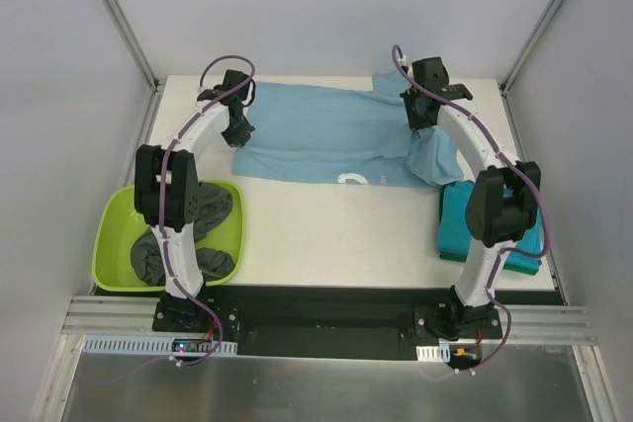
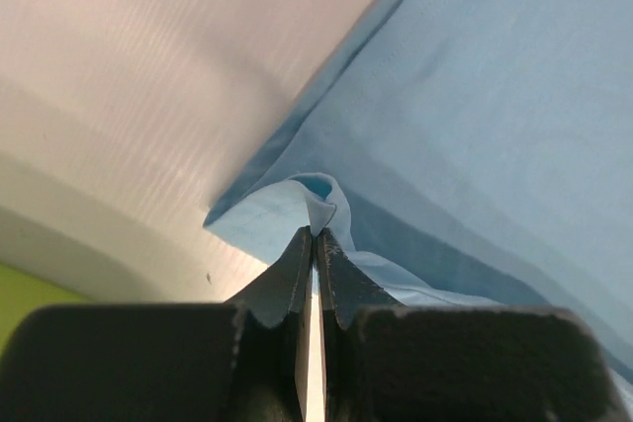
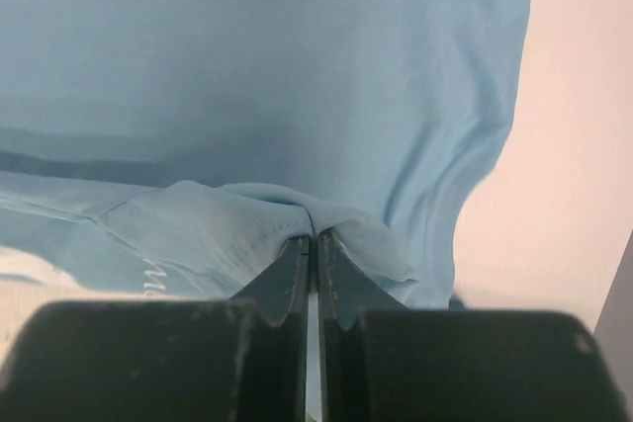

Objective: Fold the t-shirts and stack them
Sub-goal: Fold the flattened tshirt in 1/3 of the way

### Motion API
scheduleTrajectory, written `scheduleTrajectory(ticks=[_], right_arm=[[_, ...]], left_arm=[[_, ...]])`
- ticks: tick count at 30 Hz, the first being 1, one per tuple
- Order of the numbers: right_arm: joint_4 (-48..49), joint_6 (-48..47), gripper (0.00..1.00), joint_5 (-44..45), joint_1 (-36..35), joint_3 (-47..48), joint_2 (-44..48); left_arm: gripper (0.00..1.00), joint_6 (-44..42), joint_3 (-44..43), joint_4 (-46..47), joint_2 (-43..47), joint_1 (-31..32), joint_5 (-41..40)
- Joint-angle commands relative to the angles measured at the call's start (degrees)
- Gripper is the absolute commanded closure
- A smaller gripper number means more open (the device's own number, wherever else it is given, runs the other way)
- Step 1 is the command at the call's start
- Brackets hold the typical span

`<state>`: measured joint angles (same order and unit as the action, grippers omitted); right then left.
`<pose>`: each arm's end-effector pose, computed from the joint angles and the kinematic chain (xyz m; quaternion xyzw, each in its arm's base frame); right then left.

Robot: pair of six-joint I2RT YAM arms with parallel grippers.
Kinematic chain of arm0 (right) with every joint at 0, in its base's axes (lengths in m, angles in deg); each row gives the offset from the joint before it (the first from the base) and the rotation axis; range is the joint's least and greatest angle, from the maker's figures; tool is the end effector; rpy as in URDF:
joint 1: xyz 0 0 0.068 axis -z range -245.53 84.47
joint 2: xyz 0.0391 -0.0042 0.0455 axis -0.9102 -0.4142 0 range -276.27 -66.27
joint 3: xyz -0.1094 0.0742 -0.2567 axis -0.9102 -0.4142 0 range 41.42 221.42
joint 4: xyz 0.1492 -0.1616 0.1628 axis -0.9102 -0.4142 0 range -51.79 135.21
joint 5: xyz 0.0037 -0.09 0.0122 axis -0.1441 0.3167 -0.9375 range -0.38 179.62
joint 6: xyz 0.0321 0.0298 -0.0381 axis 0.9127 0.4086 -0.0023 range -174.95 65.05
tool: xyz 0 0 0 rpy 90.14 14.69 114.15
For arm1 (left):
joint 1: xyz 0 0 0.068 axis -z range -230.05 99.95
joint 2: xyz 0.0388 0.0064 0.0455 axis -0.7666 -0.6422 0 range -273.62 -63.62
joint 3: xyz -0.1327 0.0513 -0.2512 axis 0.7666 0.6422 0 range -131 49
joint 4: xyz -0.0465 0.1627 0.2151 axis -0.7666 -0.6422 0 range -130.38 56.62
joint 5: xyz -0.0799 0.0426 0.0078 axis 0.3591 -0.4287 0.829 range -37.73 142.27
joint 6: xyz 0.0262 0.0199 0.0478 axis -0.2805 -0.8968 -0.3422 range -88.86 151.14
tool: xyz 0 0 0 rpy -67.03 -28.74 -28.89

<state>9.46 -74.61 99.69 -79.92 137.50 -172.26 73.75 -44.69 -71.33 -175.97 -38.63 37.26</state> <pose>0.4299 0.1027 0.3155 -0.2384 0.8918 -0.0985 0.3718 0.4462 -0.0791 0.2518 -0.2915 0.9046 -0.0179 0.3106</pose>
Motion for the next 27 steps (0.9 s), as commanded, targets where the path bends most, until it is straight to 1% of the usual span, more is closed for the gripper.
scheduleTrajectory(ticks=[1,3,7,8,9,10,11,12,13,14,15,16,17,18,19,21,22,24,25,27], right_arm=[[-0.4,-7.4,0.99,-0.5,0.8,8.9,-7.3],[-0.6,-7.7,0.98,-0.9,1.3,12.5,-10.8],[-0.1,-6.8,0.92,-0.8,1.7,19.3,-18.4],[1.5,-6.8,0.91,-0.1,1.8,21.9,-20.0],[3.3,-7.4,0.89,0.6,1.8,23.4,-21.9],[5.1,-8.1,0.84,1.4,1.7,24.9,-23.6],[6.7,-8.6,0.74,2.4,1.8,26.8,-25.0],[7.0,-9.5,0.65,2.4,1.8,28.9,-26.5],[6.7,-10.2,0.56,2.8,1.8,31.4,-27.6],[6.0,-10.0,0.51,3.7,1.7,33.1,-27.9],[5.4,-9.6,0.39,4.5,1.6,34.0,-27.6],[4.7,-9.3,0.29,4.4,1.6,33.3,-26.5],[4.8,-8.8,0.24,4.5,1.6,31.4,-24.4],[4.8,-7.7,0.17,4.7,1.6,28.5,-21.5],[5.0,-5.9,0.05,4.4,1.6,25.3,-18.9],[4.7,-1.4,0.04,2.4,1.7,17.1,-13.2],[4.7,2.7,0.04,0.3,1.6,13.7,-10.2],[4.5,9.3,0.04,-5.3,1.6,6.6,-6.0],[4.4,13.6,0.04,-7.6,1.7,3.5,-4.5],[6.0,19.2,0.04,-15.7,1.7,-1.3,-3.2]], left_arm=[[1.00,-0.4,-3.5,-0.7,-3.2,-2.0,-0.1],[1.00,-0.3,-4.6,-0.8,-4.7,-2.6,-0.2],[1.00,-0.5,-7.4,-0.7,-7.9,-3.6,0.3],[0.94,-0.6,-8.1,-0.8,-8.7,-3.8,0.3],[0.81,-0.7,-8.8,-0.8,-9.0,-4.0,0.6],[0.68,-0.9,-9.3,-0.9,-9.6,-4.3,0.9],[0.48,-1.4,-10.0,-0.9,-10.0,-4.6,1.6],[0.24,-1.8,-10.6,-1.0,-10.0,-4.7,2.3],[0.16,-2.2,-11.0,-0.9,-9.6,-4.6,2.5],[0.01,-2.5,-11.2,-1.0,-9.0,-4.7,3.0],[0.01,-3.0,-11.3,-1.0,-8.2,-4.7,3.5],[0.01,-3.3,-11.3,-1.0,-7.2,-4.6,4.2],[0.01,-3.5,-11.2,-0.8,-6.2,-4.6,5.3],[0.01,-3.8,-11.1,-0.8,-5.3,-4.5,6.9],[0.01,-4.4,-10.8,-0.8,-4.7,-4.1,8.1],[0.01,-5.3,-9.9,-0.5,-3.8,-3.4,10.3],[0.01,-5.8,-9.3,-0.3,-3.7,-3.0,11.7],[0.01,-6.9,-8.5,0.4,-4.3,-2.1,15.0],[0.01,-7.4,-8.2,0.9,-5.0,-1.8,18.7],[0.01,-7.4,-7.7,1.2,-6.5,-1.4,20.3]])
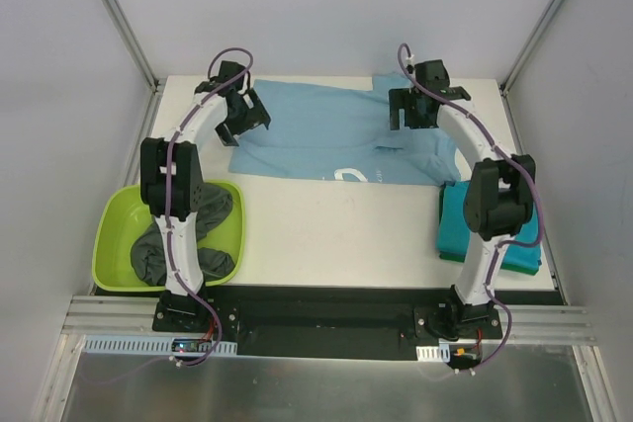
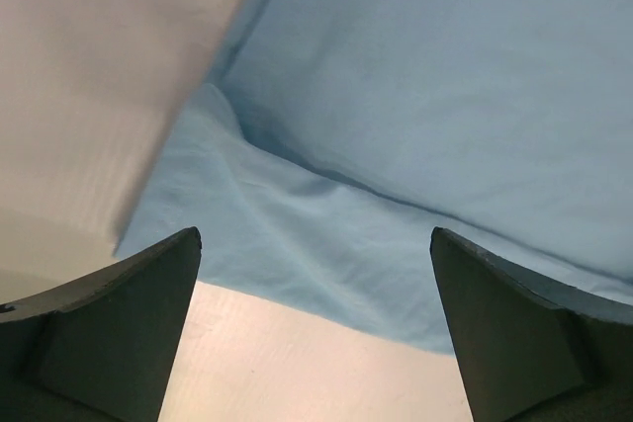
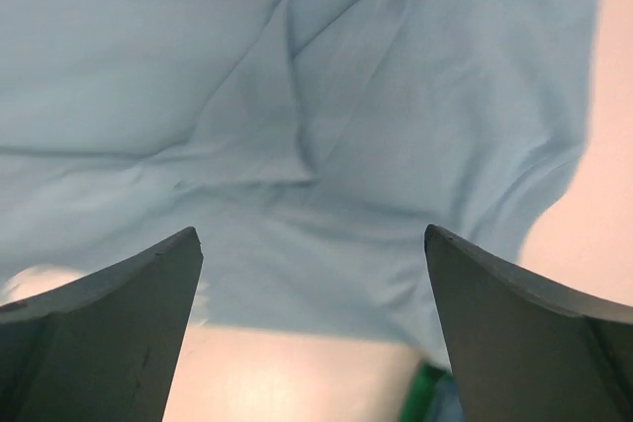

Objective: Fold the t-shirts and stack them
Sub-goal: Fold the flattened tshirt in 1/3 of the way

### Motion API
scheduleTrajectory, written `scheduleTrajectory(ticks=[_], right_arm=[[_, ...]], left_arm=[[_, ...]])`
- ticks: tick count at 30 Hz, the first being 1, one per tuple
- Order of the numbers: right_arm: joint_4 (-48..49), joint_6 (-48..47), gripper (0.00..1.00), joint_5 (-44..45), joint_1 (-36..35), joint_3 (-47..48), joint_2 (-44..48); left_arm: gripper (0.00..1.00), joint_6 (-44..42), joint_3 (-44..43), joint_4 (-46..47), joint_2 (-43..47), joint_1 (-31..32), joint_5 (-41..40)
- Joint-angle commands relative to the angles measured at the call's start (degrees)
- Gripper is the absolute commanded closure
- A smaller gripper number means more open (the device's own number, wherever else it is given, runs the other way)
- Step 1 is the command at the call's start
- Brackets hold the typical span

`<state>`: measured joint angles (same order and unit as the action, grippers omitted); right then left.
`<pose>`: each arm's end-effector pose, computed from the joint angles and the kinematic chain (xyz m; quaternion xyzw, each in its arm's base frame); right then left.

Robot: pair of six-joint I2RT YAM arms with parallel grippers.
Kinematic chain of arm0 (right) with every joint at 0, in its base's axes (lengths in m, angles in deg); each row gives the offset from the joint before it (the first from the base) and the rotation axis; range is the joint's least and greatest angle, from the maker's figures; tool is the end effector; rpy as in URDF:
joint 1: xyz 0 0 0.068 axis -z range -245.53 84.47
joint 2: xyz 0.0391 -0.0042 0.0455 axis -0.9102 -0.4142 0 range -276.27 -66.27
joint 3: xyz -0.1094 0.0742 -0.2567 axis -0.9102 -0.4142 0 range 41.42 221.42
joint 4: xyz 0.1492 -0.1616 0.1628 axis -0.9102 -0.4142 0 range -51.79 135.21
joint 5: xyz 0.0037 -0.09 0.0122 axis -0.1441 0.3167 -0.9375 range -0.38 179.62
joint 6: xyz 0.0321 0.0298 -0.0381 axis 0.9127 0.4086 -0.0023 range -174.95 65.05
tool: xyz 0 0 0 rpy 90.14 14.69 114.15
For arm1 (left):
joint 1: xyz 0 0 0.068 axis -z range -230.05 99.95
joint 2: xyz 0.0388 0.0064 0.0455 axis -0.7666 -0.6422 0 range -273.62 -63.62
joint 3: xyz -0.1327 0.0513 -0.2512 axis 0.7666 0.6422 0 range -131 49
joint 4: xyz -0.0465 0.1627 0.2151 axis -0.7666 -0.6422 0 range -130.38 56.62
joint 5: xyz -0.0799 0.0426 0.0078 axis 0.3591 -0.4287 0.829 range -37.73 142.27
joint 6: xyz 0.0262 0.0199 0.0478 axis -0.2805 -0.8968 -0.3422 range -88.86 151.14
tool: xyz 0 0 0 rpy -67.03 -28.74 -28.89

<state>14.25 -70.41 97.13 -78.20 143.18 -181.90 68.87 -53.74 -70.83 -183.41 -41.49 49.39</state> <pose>0.4771 0.1016 0.2814 -0.1995 0.8998 -0.0698 0.3816 0.4854 -0.0709 0.2445 -0.2472 0.9195 -0.0978 0.2896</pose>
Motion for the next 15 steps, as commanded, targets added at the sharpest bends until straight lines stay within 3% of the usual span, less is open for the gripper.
scheduleTrajectory(ticks=[1,8,15], right_arm=[[2.7,17.3,0.04,-15.7,-0.1,-9.1,6.3],[5.0,25.2,0.04,-18.3,-0.1,-10.4,0.9],[7.3,26.7,0.04,-18.7,-0.2,-8.5,-4.2]], left_arm=[[0.01,-2.5,1.4,1.0,0.2,1.5,8.3],[0.01,-3.3,0.4,1.5,-3.7,0.9,6.9],[0.01,-2.6,0.2,1.8,-6.8,-1.1,8.0]])
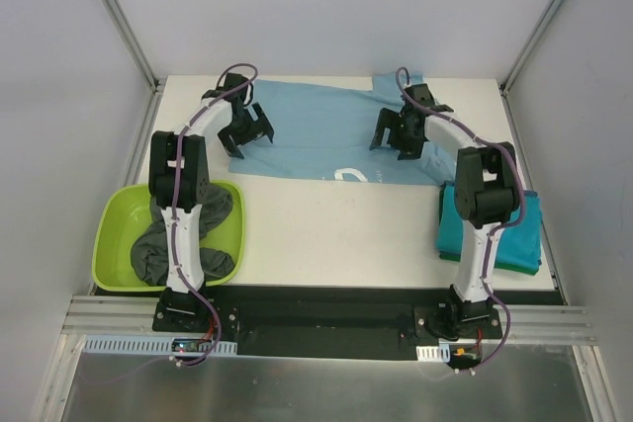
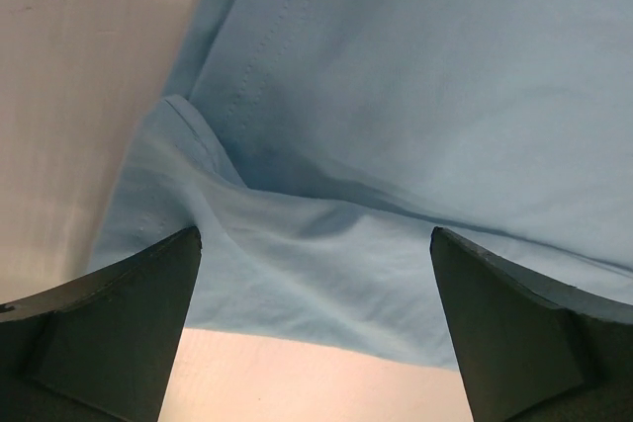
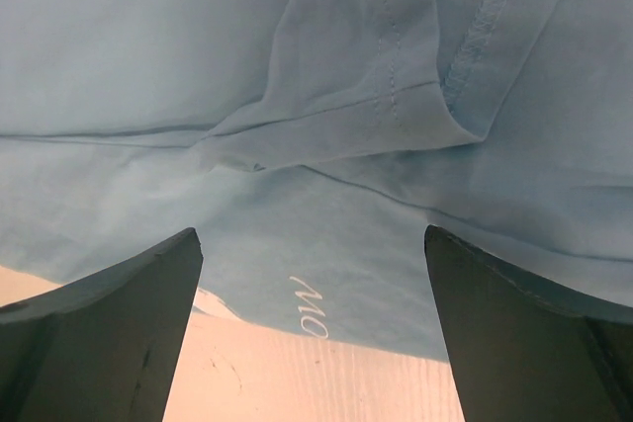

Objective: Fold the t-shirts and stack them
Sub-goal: Fold the flattened tshirt in 1/3 of the way

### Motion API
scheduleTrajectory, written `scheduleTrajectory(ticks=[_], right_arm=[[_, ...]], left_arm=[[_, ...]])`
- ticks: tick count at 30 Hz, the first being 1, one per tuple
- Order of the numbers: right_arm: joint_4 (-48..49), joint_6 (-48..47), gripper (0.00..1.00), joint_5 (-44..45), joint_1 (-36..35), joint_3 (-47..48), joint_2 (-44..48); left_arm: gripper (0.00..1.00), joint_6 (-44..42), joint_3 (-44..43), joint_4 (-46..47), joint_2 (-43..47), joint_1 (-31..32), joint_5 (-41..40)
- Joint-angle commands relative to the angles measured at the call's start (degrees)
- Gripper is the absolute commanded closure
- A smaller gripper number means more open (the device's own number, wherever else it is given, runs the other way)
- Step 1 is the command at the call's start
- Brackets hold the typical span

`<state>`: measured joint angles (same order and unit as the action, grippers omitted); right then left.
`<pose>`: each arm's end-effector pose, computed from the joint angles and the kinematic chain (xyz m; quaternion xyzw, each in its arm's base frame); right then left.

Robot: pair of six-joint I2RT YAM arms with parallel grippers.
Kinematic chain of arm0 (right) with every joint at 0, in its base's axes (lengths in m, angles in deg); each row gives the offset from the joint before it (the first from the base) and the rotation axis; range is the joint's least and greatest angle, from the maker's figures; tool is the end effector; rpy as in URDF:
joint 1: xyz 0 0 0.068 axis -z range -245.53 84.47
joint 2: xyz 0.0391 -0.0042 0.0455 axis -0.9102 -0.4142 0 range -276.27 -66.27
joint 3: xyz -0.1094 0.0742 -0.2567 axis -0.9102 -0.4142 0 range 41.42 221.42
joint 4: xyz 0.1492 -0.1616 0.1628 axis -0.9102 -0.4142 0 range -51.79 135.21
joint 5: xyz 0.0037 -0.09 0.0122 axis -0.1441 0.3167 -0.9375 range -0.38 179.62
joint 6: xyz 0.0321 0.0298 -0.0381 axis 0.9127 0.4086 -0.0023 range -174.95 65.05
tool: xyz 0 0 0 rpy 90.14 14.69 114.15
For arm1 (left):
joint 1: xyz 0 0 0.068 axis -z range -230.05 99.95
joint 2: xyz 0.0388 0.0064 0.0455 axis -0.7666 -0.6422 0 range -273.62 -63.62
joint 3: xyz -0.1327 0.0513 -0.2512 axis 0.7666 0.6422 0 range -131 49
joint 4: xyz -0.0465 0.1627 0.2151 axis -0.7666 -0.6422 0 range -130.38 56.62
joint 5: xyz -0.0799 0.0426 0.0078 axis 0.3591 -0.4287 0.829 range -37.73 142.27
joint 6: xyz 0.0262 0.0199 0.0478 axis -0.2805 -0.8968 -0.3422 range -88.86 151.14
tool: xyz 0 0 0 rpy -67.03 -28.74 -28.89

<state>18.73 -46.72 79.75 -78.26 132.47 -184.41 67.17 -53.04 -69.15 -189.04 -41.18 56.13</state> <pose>0.4641 0.1121 0.2041 -0.0640 0.9446 0.1370 0.2913 0.4958 -0.0802 0.1956 -0.2176 0.9386 -0.1315 0.2333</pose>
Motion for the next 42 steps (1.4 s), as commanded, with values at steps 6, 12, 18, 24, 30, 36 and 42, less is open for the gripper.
scheduleTrajectory(ticks=[6,12,18,24,30,36,42], right_arm=[[6.6,2.0,0.04,-1.8,-0.8,11.2,-8.7],[1.8,2.0,0.04,-0.1,-2.4,18.4,-11.3],[-1.2,-2.3,0.04,9.0,-1.7,6.5,-3.7],[-0.2,-3.2,0.04,2.1,1.3,-5.6,1.3],[3.6,-4.6,0.04,-4.3,1.1,-17.0,8.1],[4.1,-5.2,0.04,-3.8,0.6,-23.6,14.7],[2.7,-5.9,0.04,-2.2,-1.6,-20.2,18.8]], left_arm=[[0.01,-1.0,0.7,0.1,-1.0,-2.3,1.1],[0.01,-0.9,2.0,0.1,-0.1,-2.8,-0.3],[0.01,-1.1,3.3,0.1,0.1,-3.8,0.2],[0.01,0.0,6.8,0.0,1.0,-4.6,0.4],[0.01,1.4,15.2,0.1,6.5,-6.3,-0.9],[0.01,1.7,20.5,0.1,11.3,-6.3,-0.8],[0.01,0.3,17.8,0.1,13.5,-6.4,-2.8]])
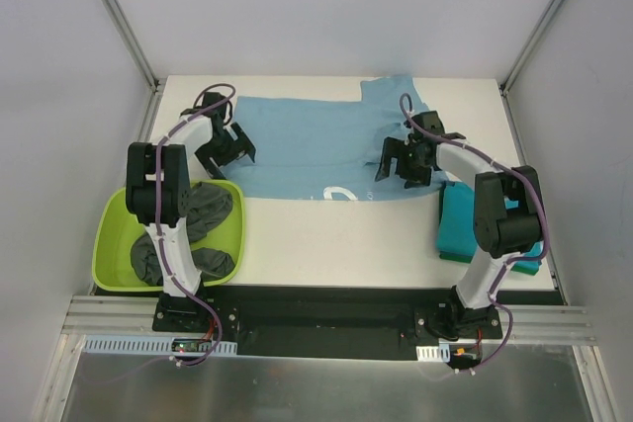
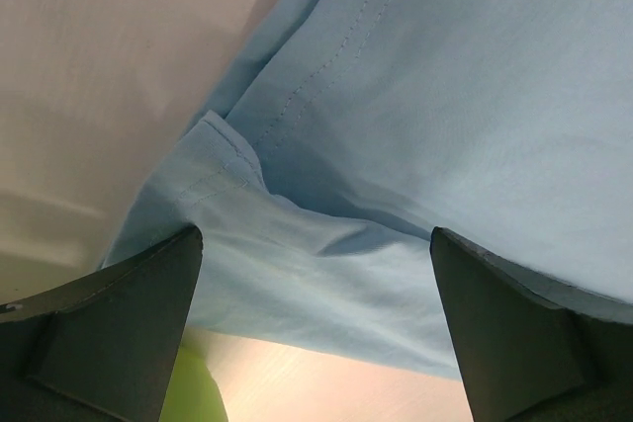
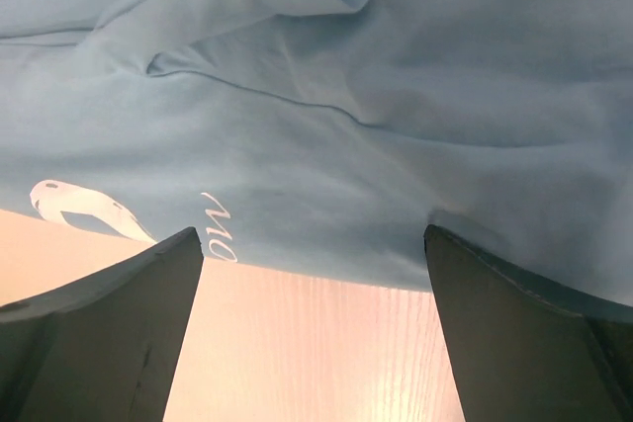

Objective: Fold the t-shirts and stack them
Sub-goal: Fold the flattened tshirt in 1/3 of the way

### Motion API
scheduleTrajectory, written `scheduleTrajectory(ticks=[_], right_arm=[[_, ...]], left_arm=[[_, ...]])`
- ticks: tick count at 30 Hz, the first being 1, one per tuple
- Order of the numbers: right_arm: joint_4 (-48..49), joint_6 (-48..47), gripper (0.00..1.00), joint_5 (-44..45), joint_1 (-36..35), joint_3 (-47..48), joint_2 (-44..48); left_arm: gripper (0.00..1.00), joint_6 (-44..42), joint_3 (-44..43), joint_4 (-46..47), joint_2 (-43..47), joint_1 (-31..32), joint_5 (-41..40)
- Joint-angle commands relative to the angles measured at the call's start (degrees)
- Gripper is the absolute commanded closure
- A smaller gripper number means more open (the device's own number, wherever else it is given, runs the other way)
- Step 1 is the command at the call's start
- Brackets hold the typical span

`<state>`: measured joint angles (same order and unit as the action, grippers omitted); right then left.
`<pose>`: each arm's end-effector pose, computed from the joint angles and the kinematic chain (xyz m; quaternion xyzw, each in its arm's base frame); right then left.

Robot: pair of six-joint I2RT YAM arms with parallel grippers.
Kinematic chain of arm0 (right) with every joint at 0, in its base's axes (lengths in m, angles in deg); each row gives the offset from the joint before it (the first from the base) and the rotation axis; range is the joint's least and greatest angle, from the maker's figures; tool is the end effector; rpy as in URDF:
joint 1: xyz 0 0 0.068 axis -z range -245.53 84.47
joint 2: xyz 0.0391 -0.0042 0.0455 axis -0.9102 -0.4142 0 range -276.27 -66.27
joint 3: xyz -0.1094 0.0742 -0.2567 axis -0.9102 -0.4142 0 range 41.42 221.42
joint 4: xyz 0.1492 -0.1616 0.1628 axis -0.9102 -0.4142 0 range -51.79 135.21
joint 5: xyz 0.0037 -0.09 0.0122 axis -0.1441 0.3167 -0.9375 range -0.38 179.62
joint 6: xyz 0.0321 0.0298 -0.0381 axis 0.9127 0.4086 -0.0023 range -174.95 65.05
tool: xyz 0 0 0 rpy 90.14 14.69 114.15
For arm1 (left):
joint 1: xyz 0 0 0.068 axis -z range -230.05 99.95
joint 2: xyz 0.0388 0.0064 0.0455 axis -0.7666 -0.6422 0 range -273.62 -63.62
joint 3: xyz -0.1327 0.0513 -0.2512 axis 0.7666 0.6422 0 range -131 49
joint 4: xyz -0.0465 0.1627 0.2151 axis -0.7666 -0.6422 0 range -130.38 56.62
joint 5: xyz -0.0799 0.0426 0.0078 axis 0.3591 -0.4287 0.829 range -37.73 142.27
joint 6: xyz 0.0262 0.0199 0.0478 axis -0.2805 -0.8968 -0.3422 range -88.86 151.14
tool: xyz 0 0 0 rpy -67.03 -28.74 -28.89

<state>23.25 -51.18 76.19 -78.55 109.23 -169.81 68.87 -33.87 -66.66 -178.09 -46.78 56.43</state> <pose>0.3790 0.0975 0.1874 -0.1093 0.9482 0.1514 0.2570 0.4354 -0.0279 0.1801 -0.2814 0.9340 -0.1093 0.1911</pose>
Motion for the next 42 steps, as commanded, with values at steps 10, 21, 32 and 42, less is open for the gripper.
scheduleTrajectory(ticks=[10,21,32,42], right_arm=[[-4.3,-1.1,0.04,-0.8,-3.9,18.8,-6.4],[-5.6,1.8,0.04,1.7,-5.1,23.0,-13.1],[5.2,1.9,0.03,3.1,-7.8,29.5,-19.3],[12.2,6.5,0.04,-6.3,-13.1,51.4,-32.6]], left_arm=[[0.01,-4.1,-6.5,-2.4,1.5,-0.7,-0.8],[0.01,-5.7,-4.7,-2.4,2.0,-0.8,0.1],[0.01,-7.3,-3.6,-2.4,1.5,-1.0,-0.3],[0.01,-7.6,-2.8,-2.1,2.0,-1.4,0.4]])
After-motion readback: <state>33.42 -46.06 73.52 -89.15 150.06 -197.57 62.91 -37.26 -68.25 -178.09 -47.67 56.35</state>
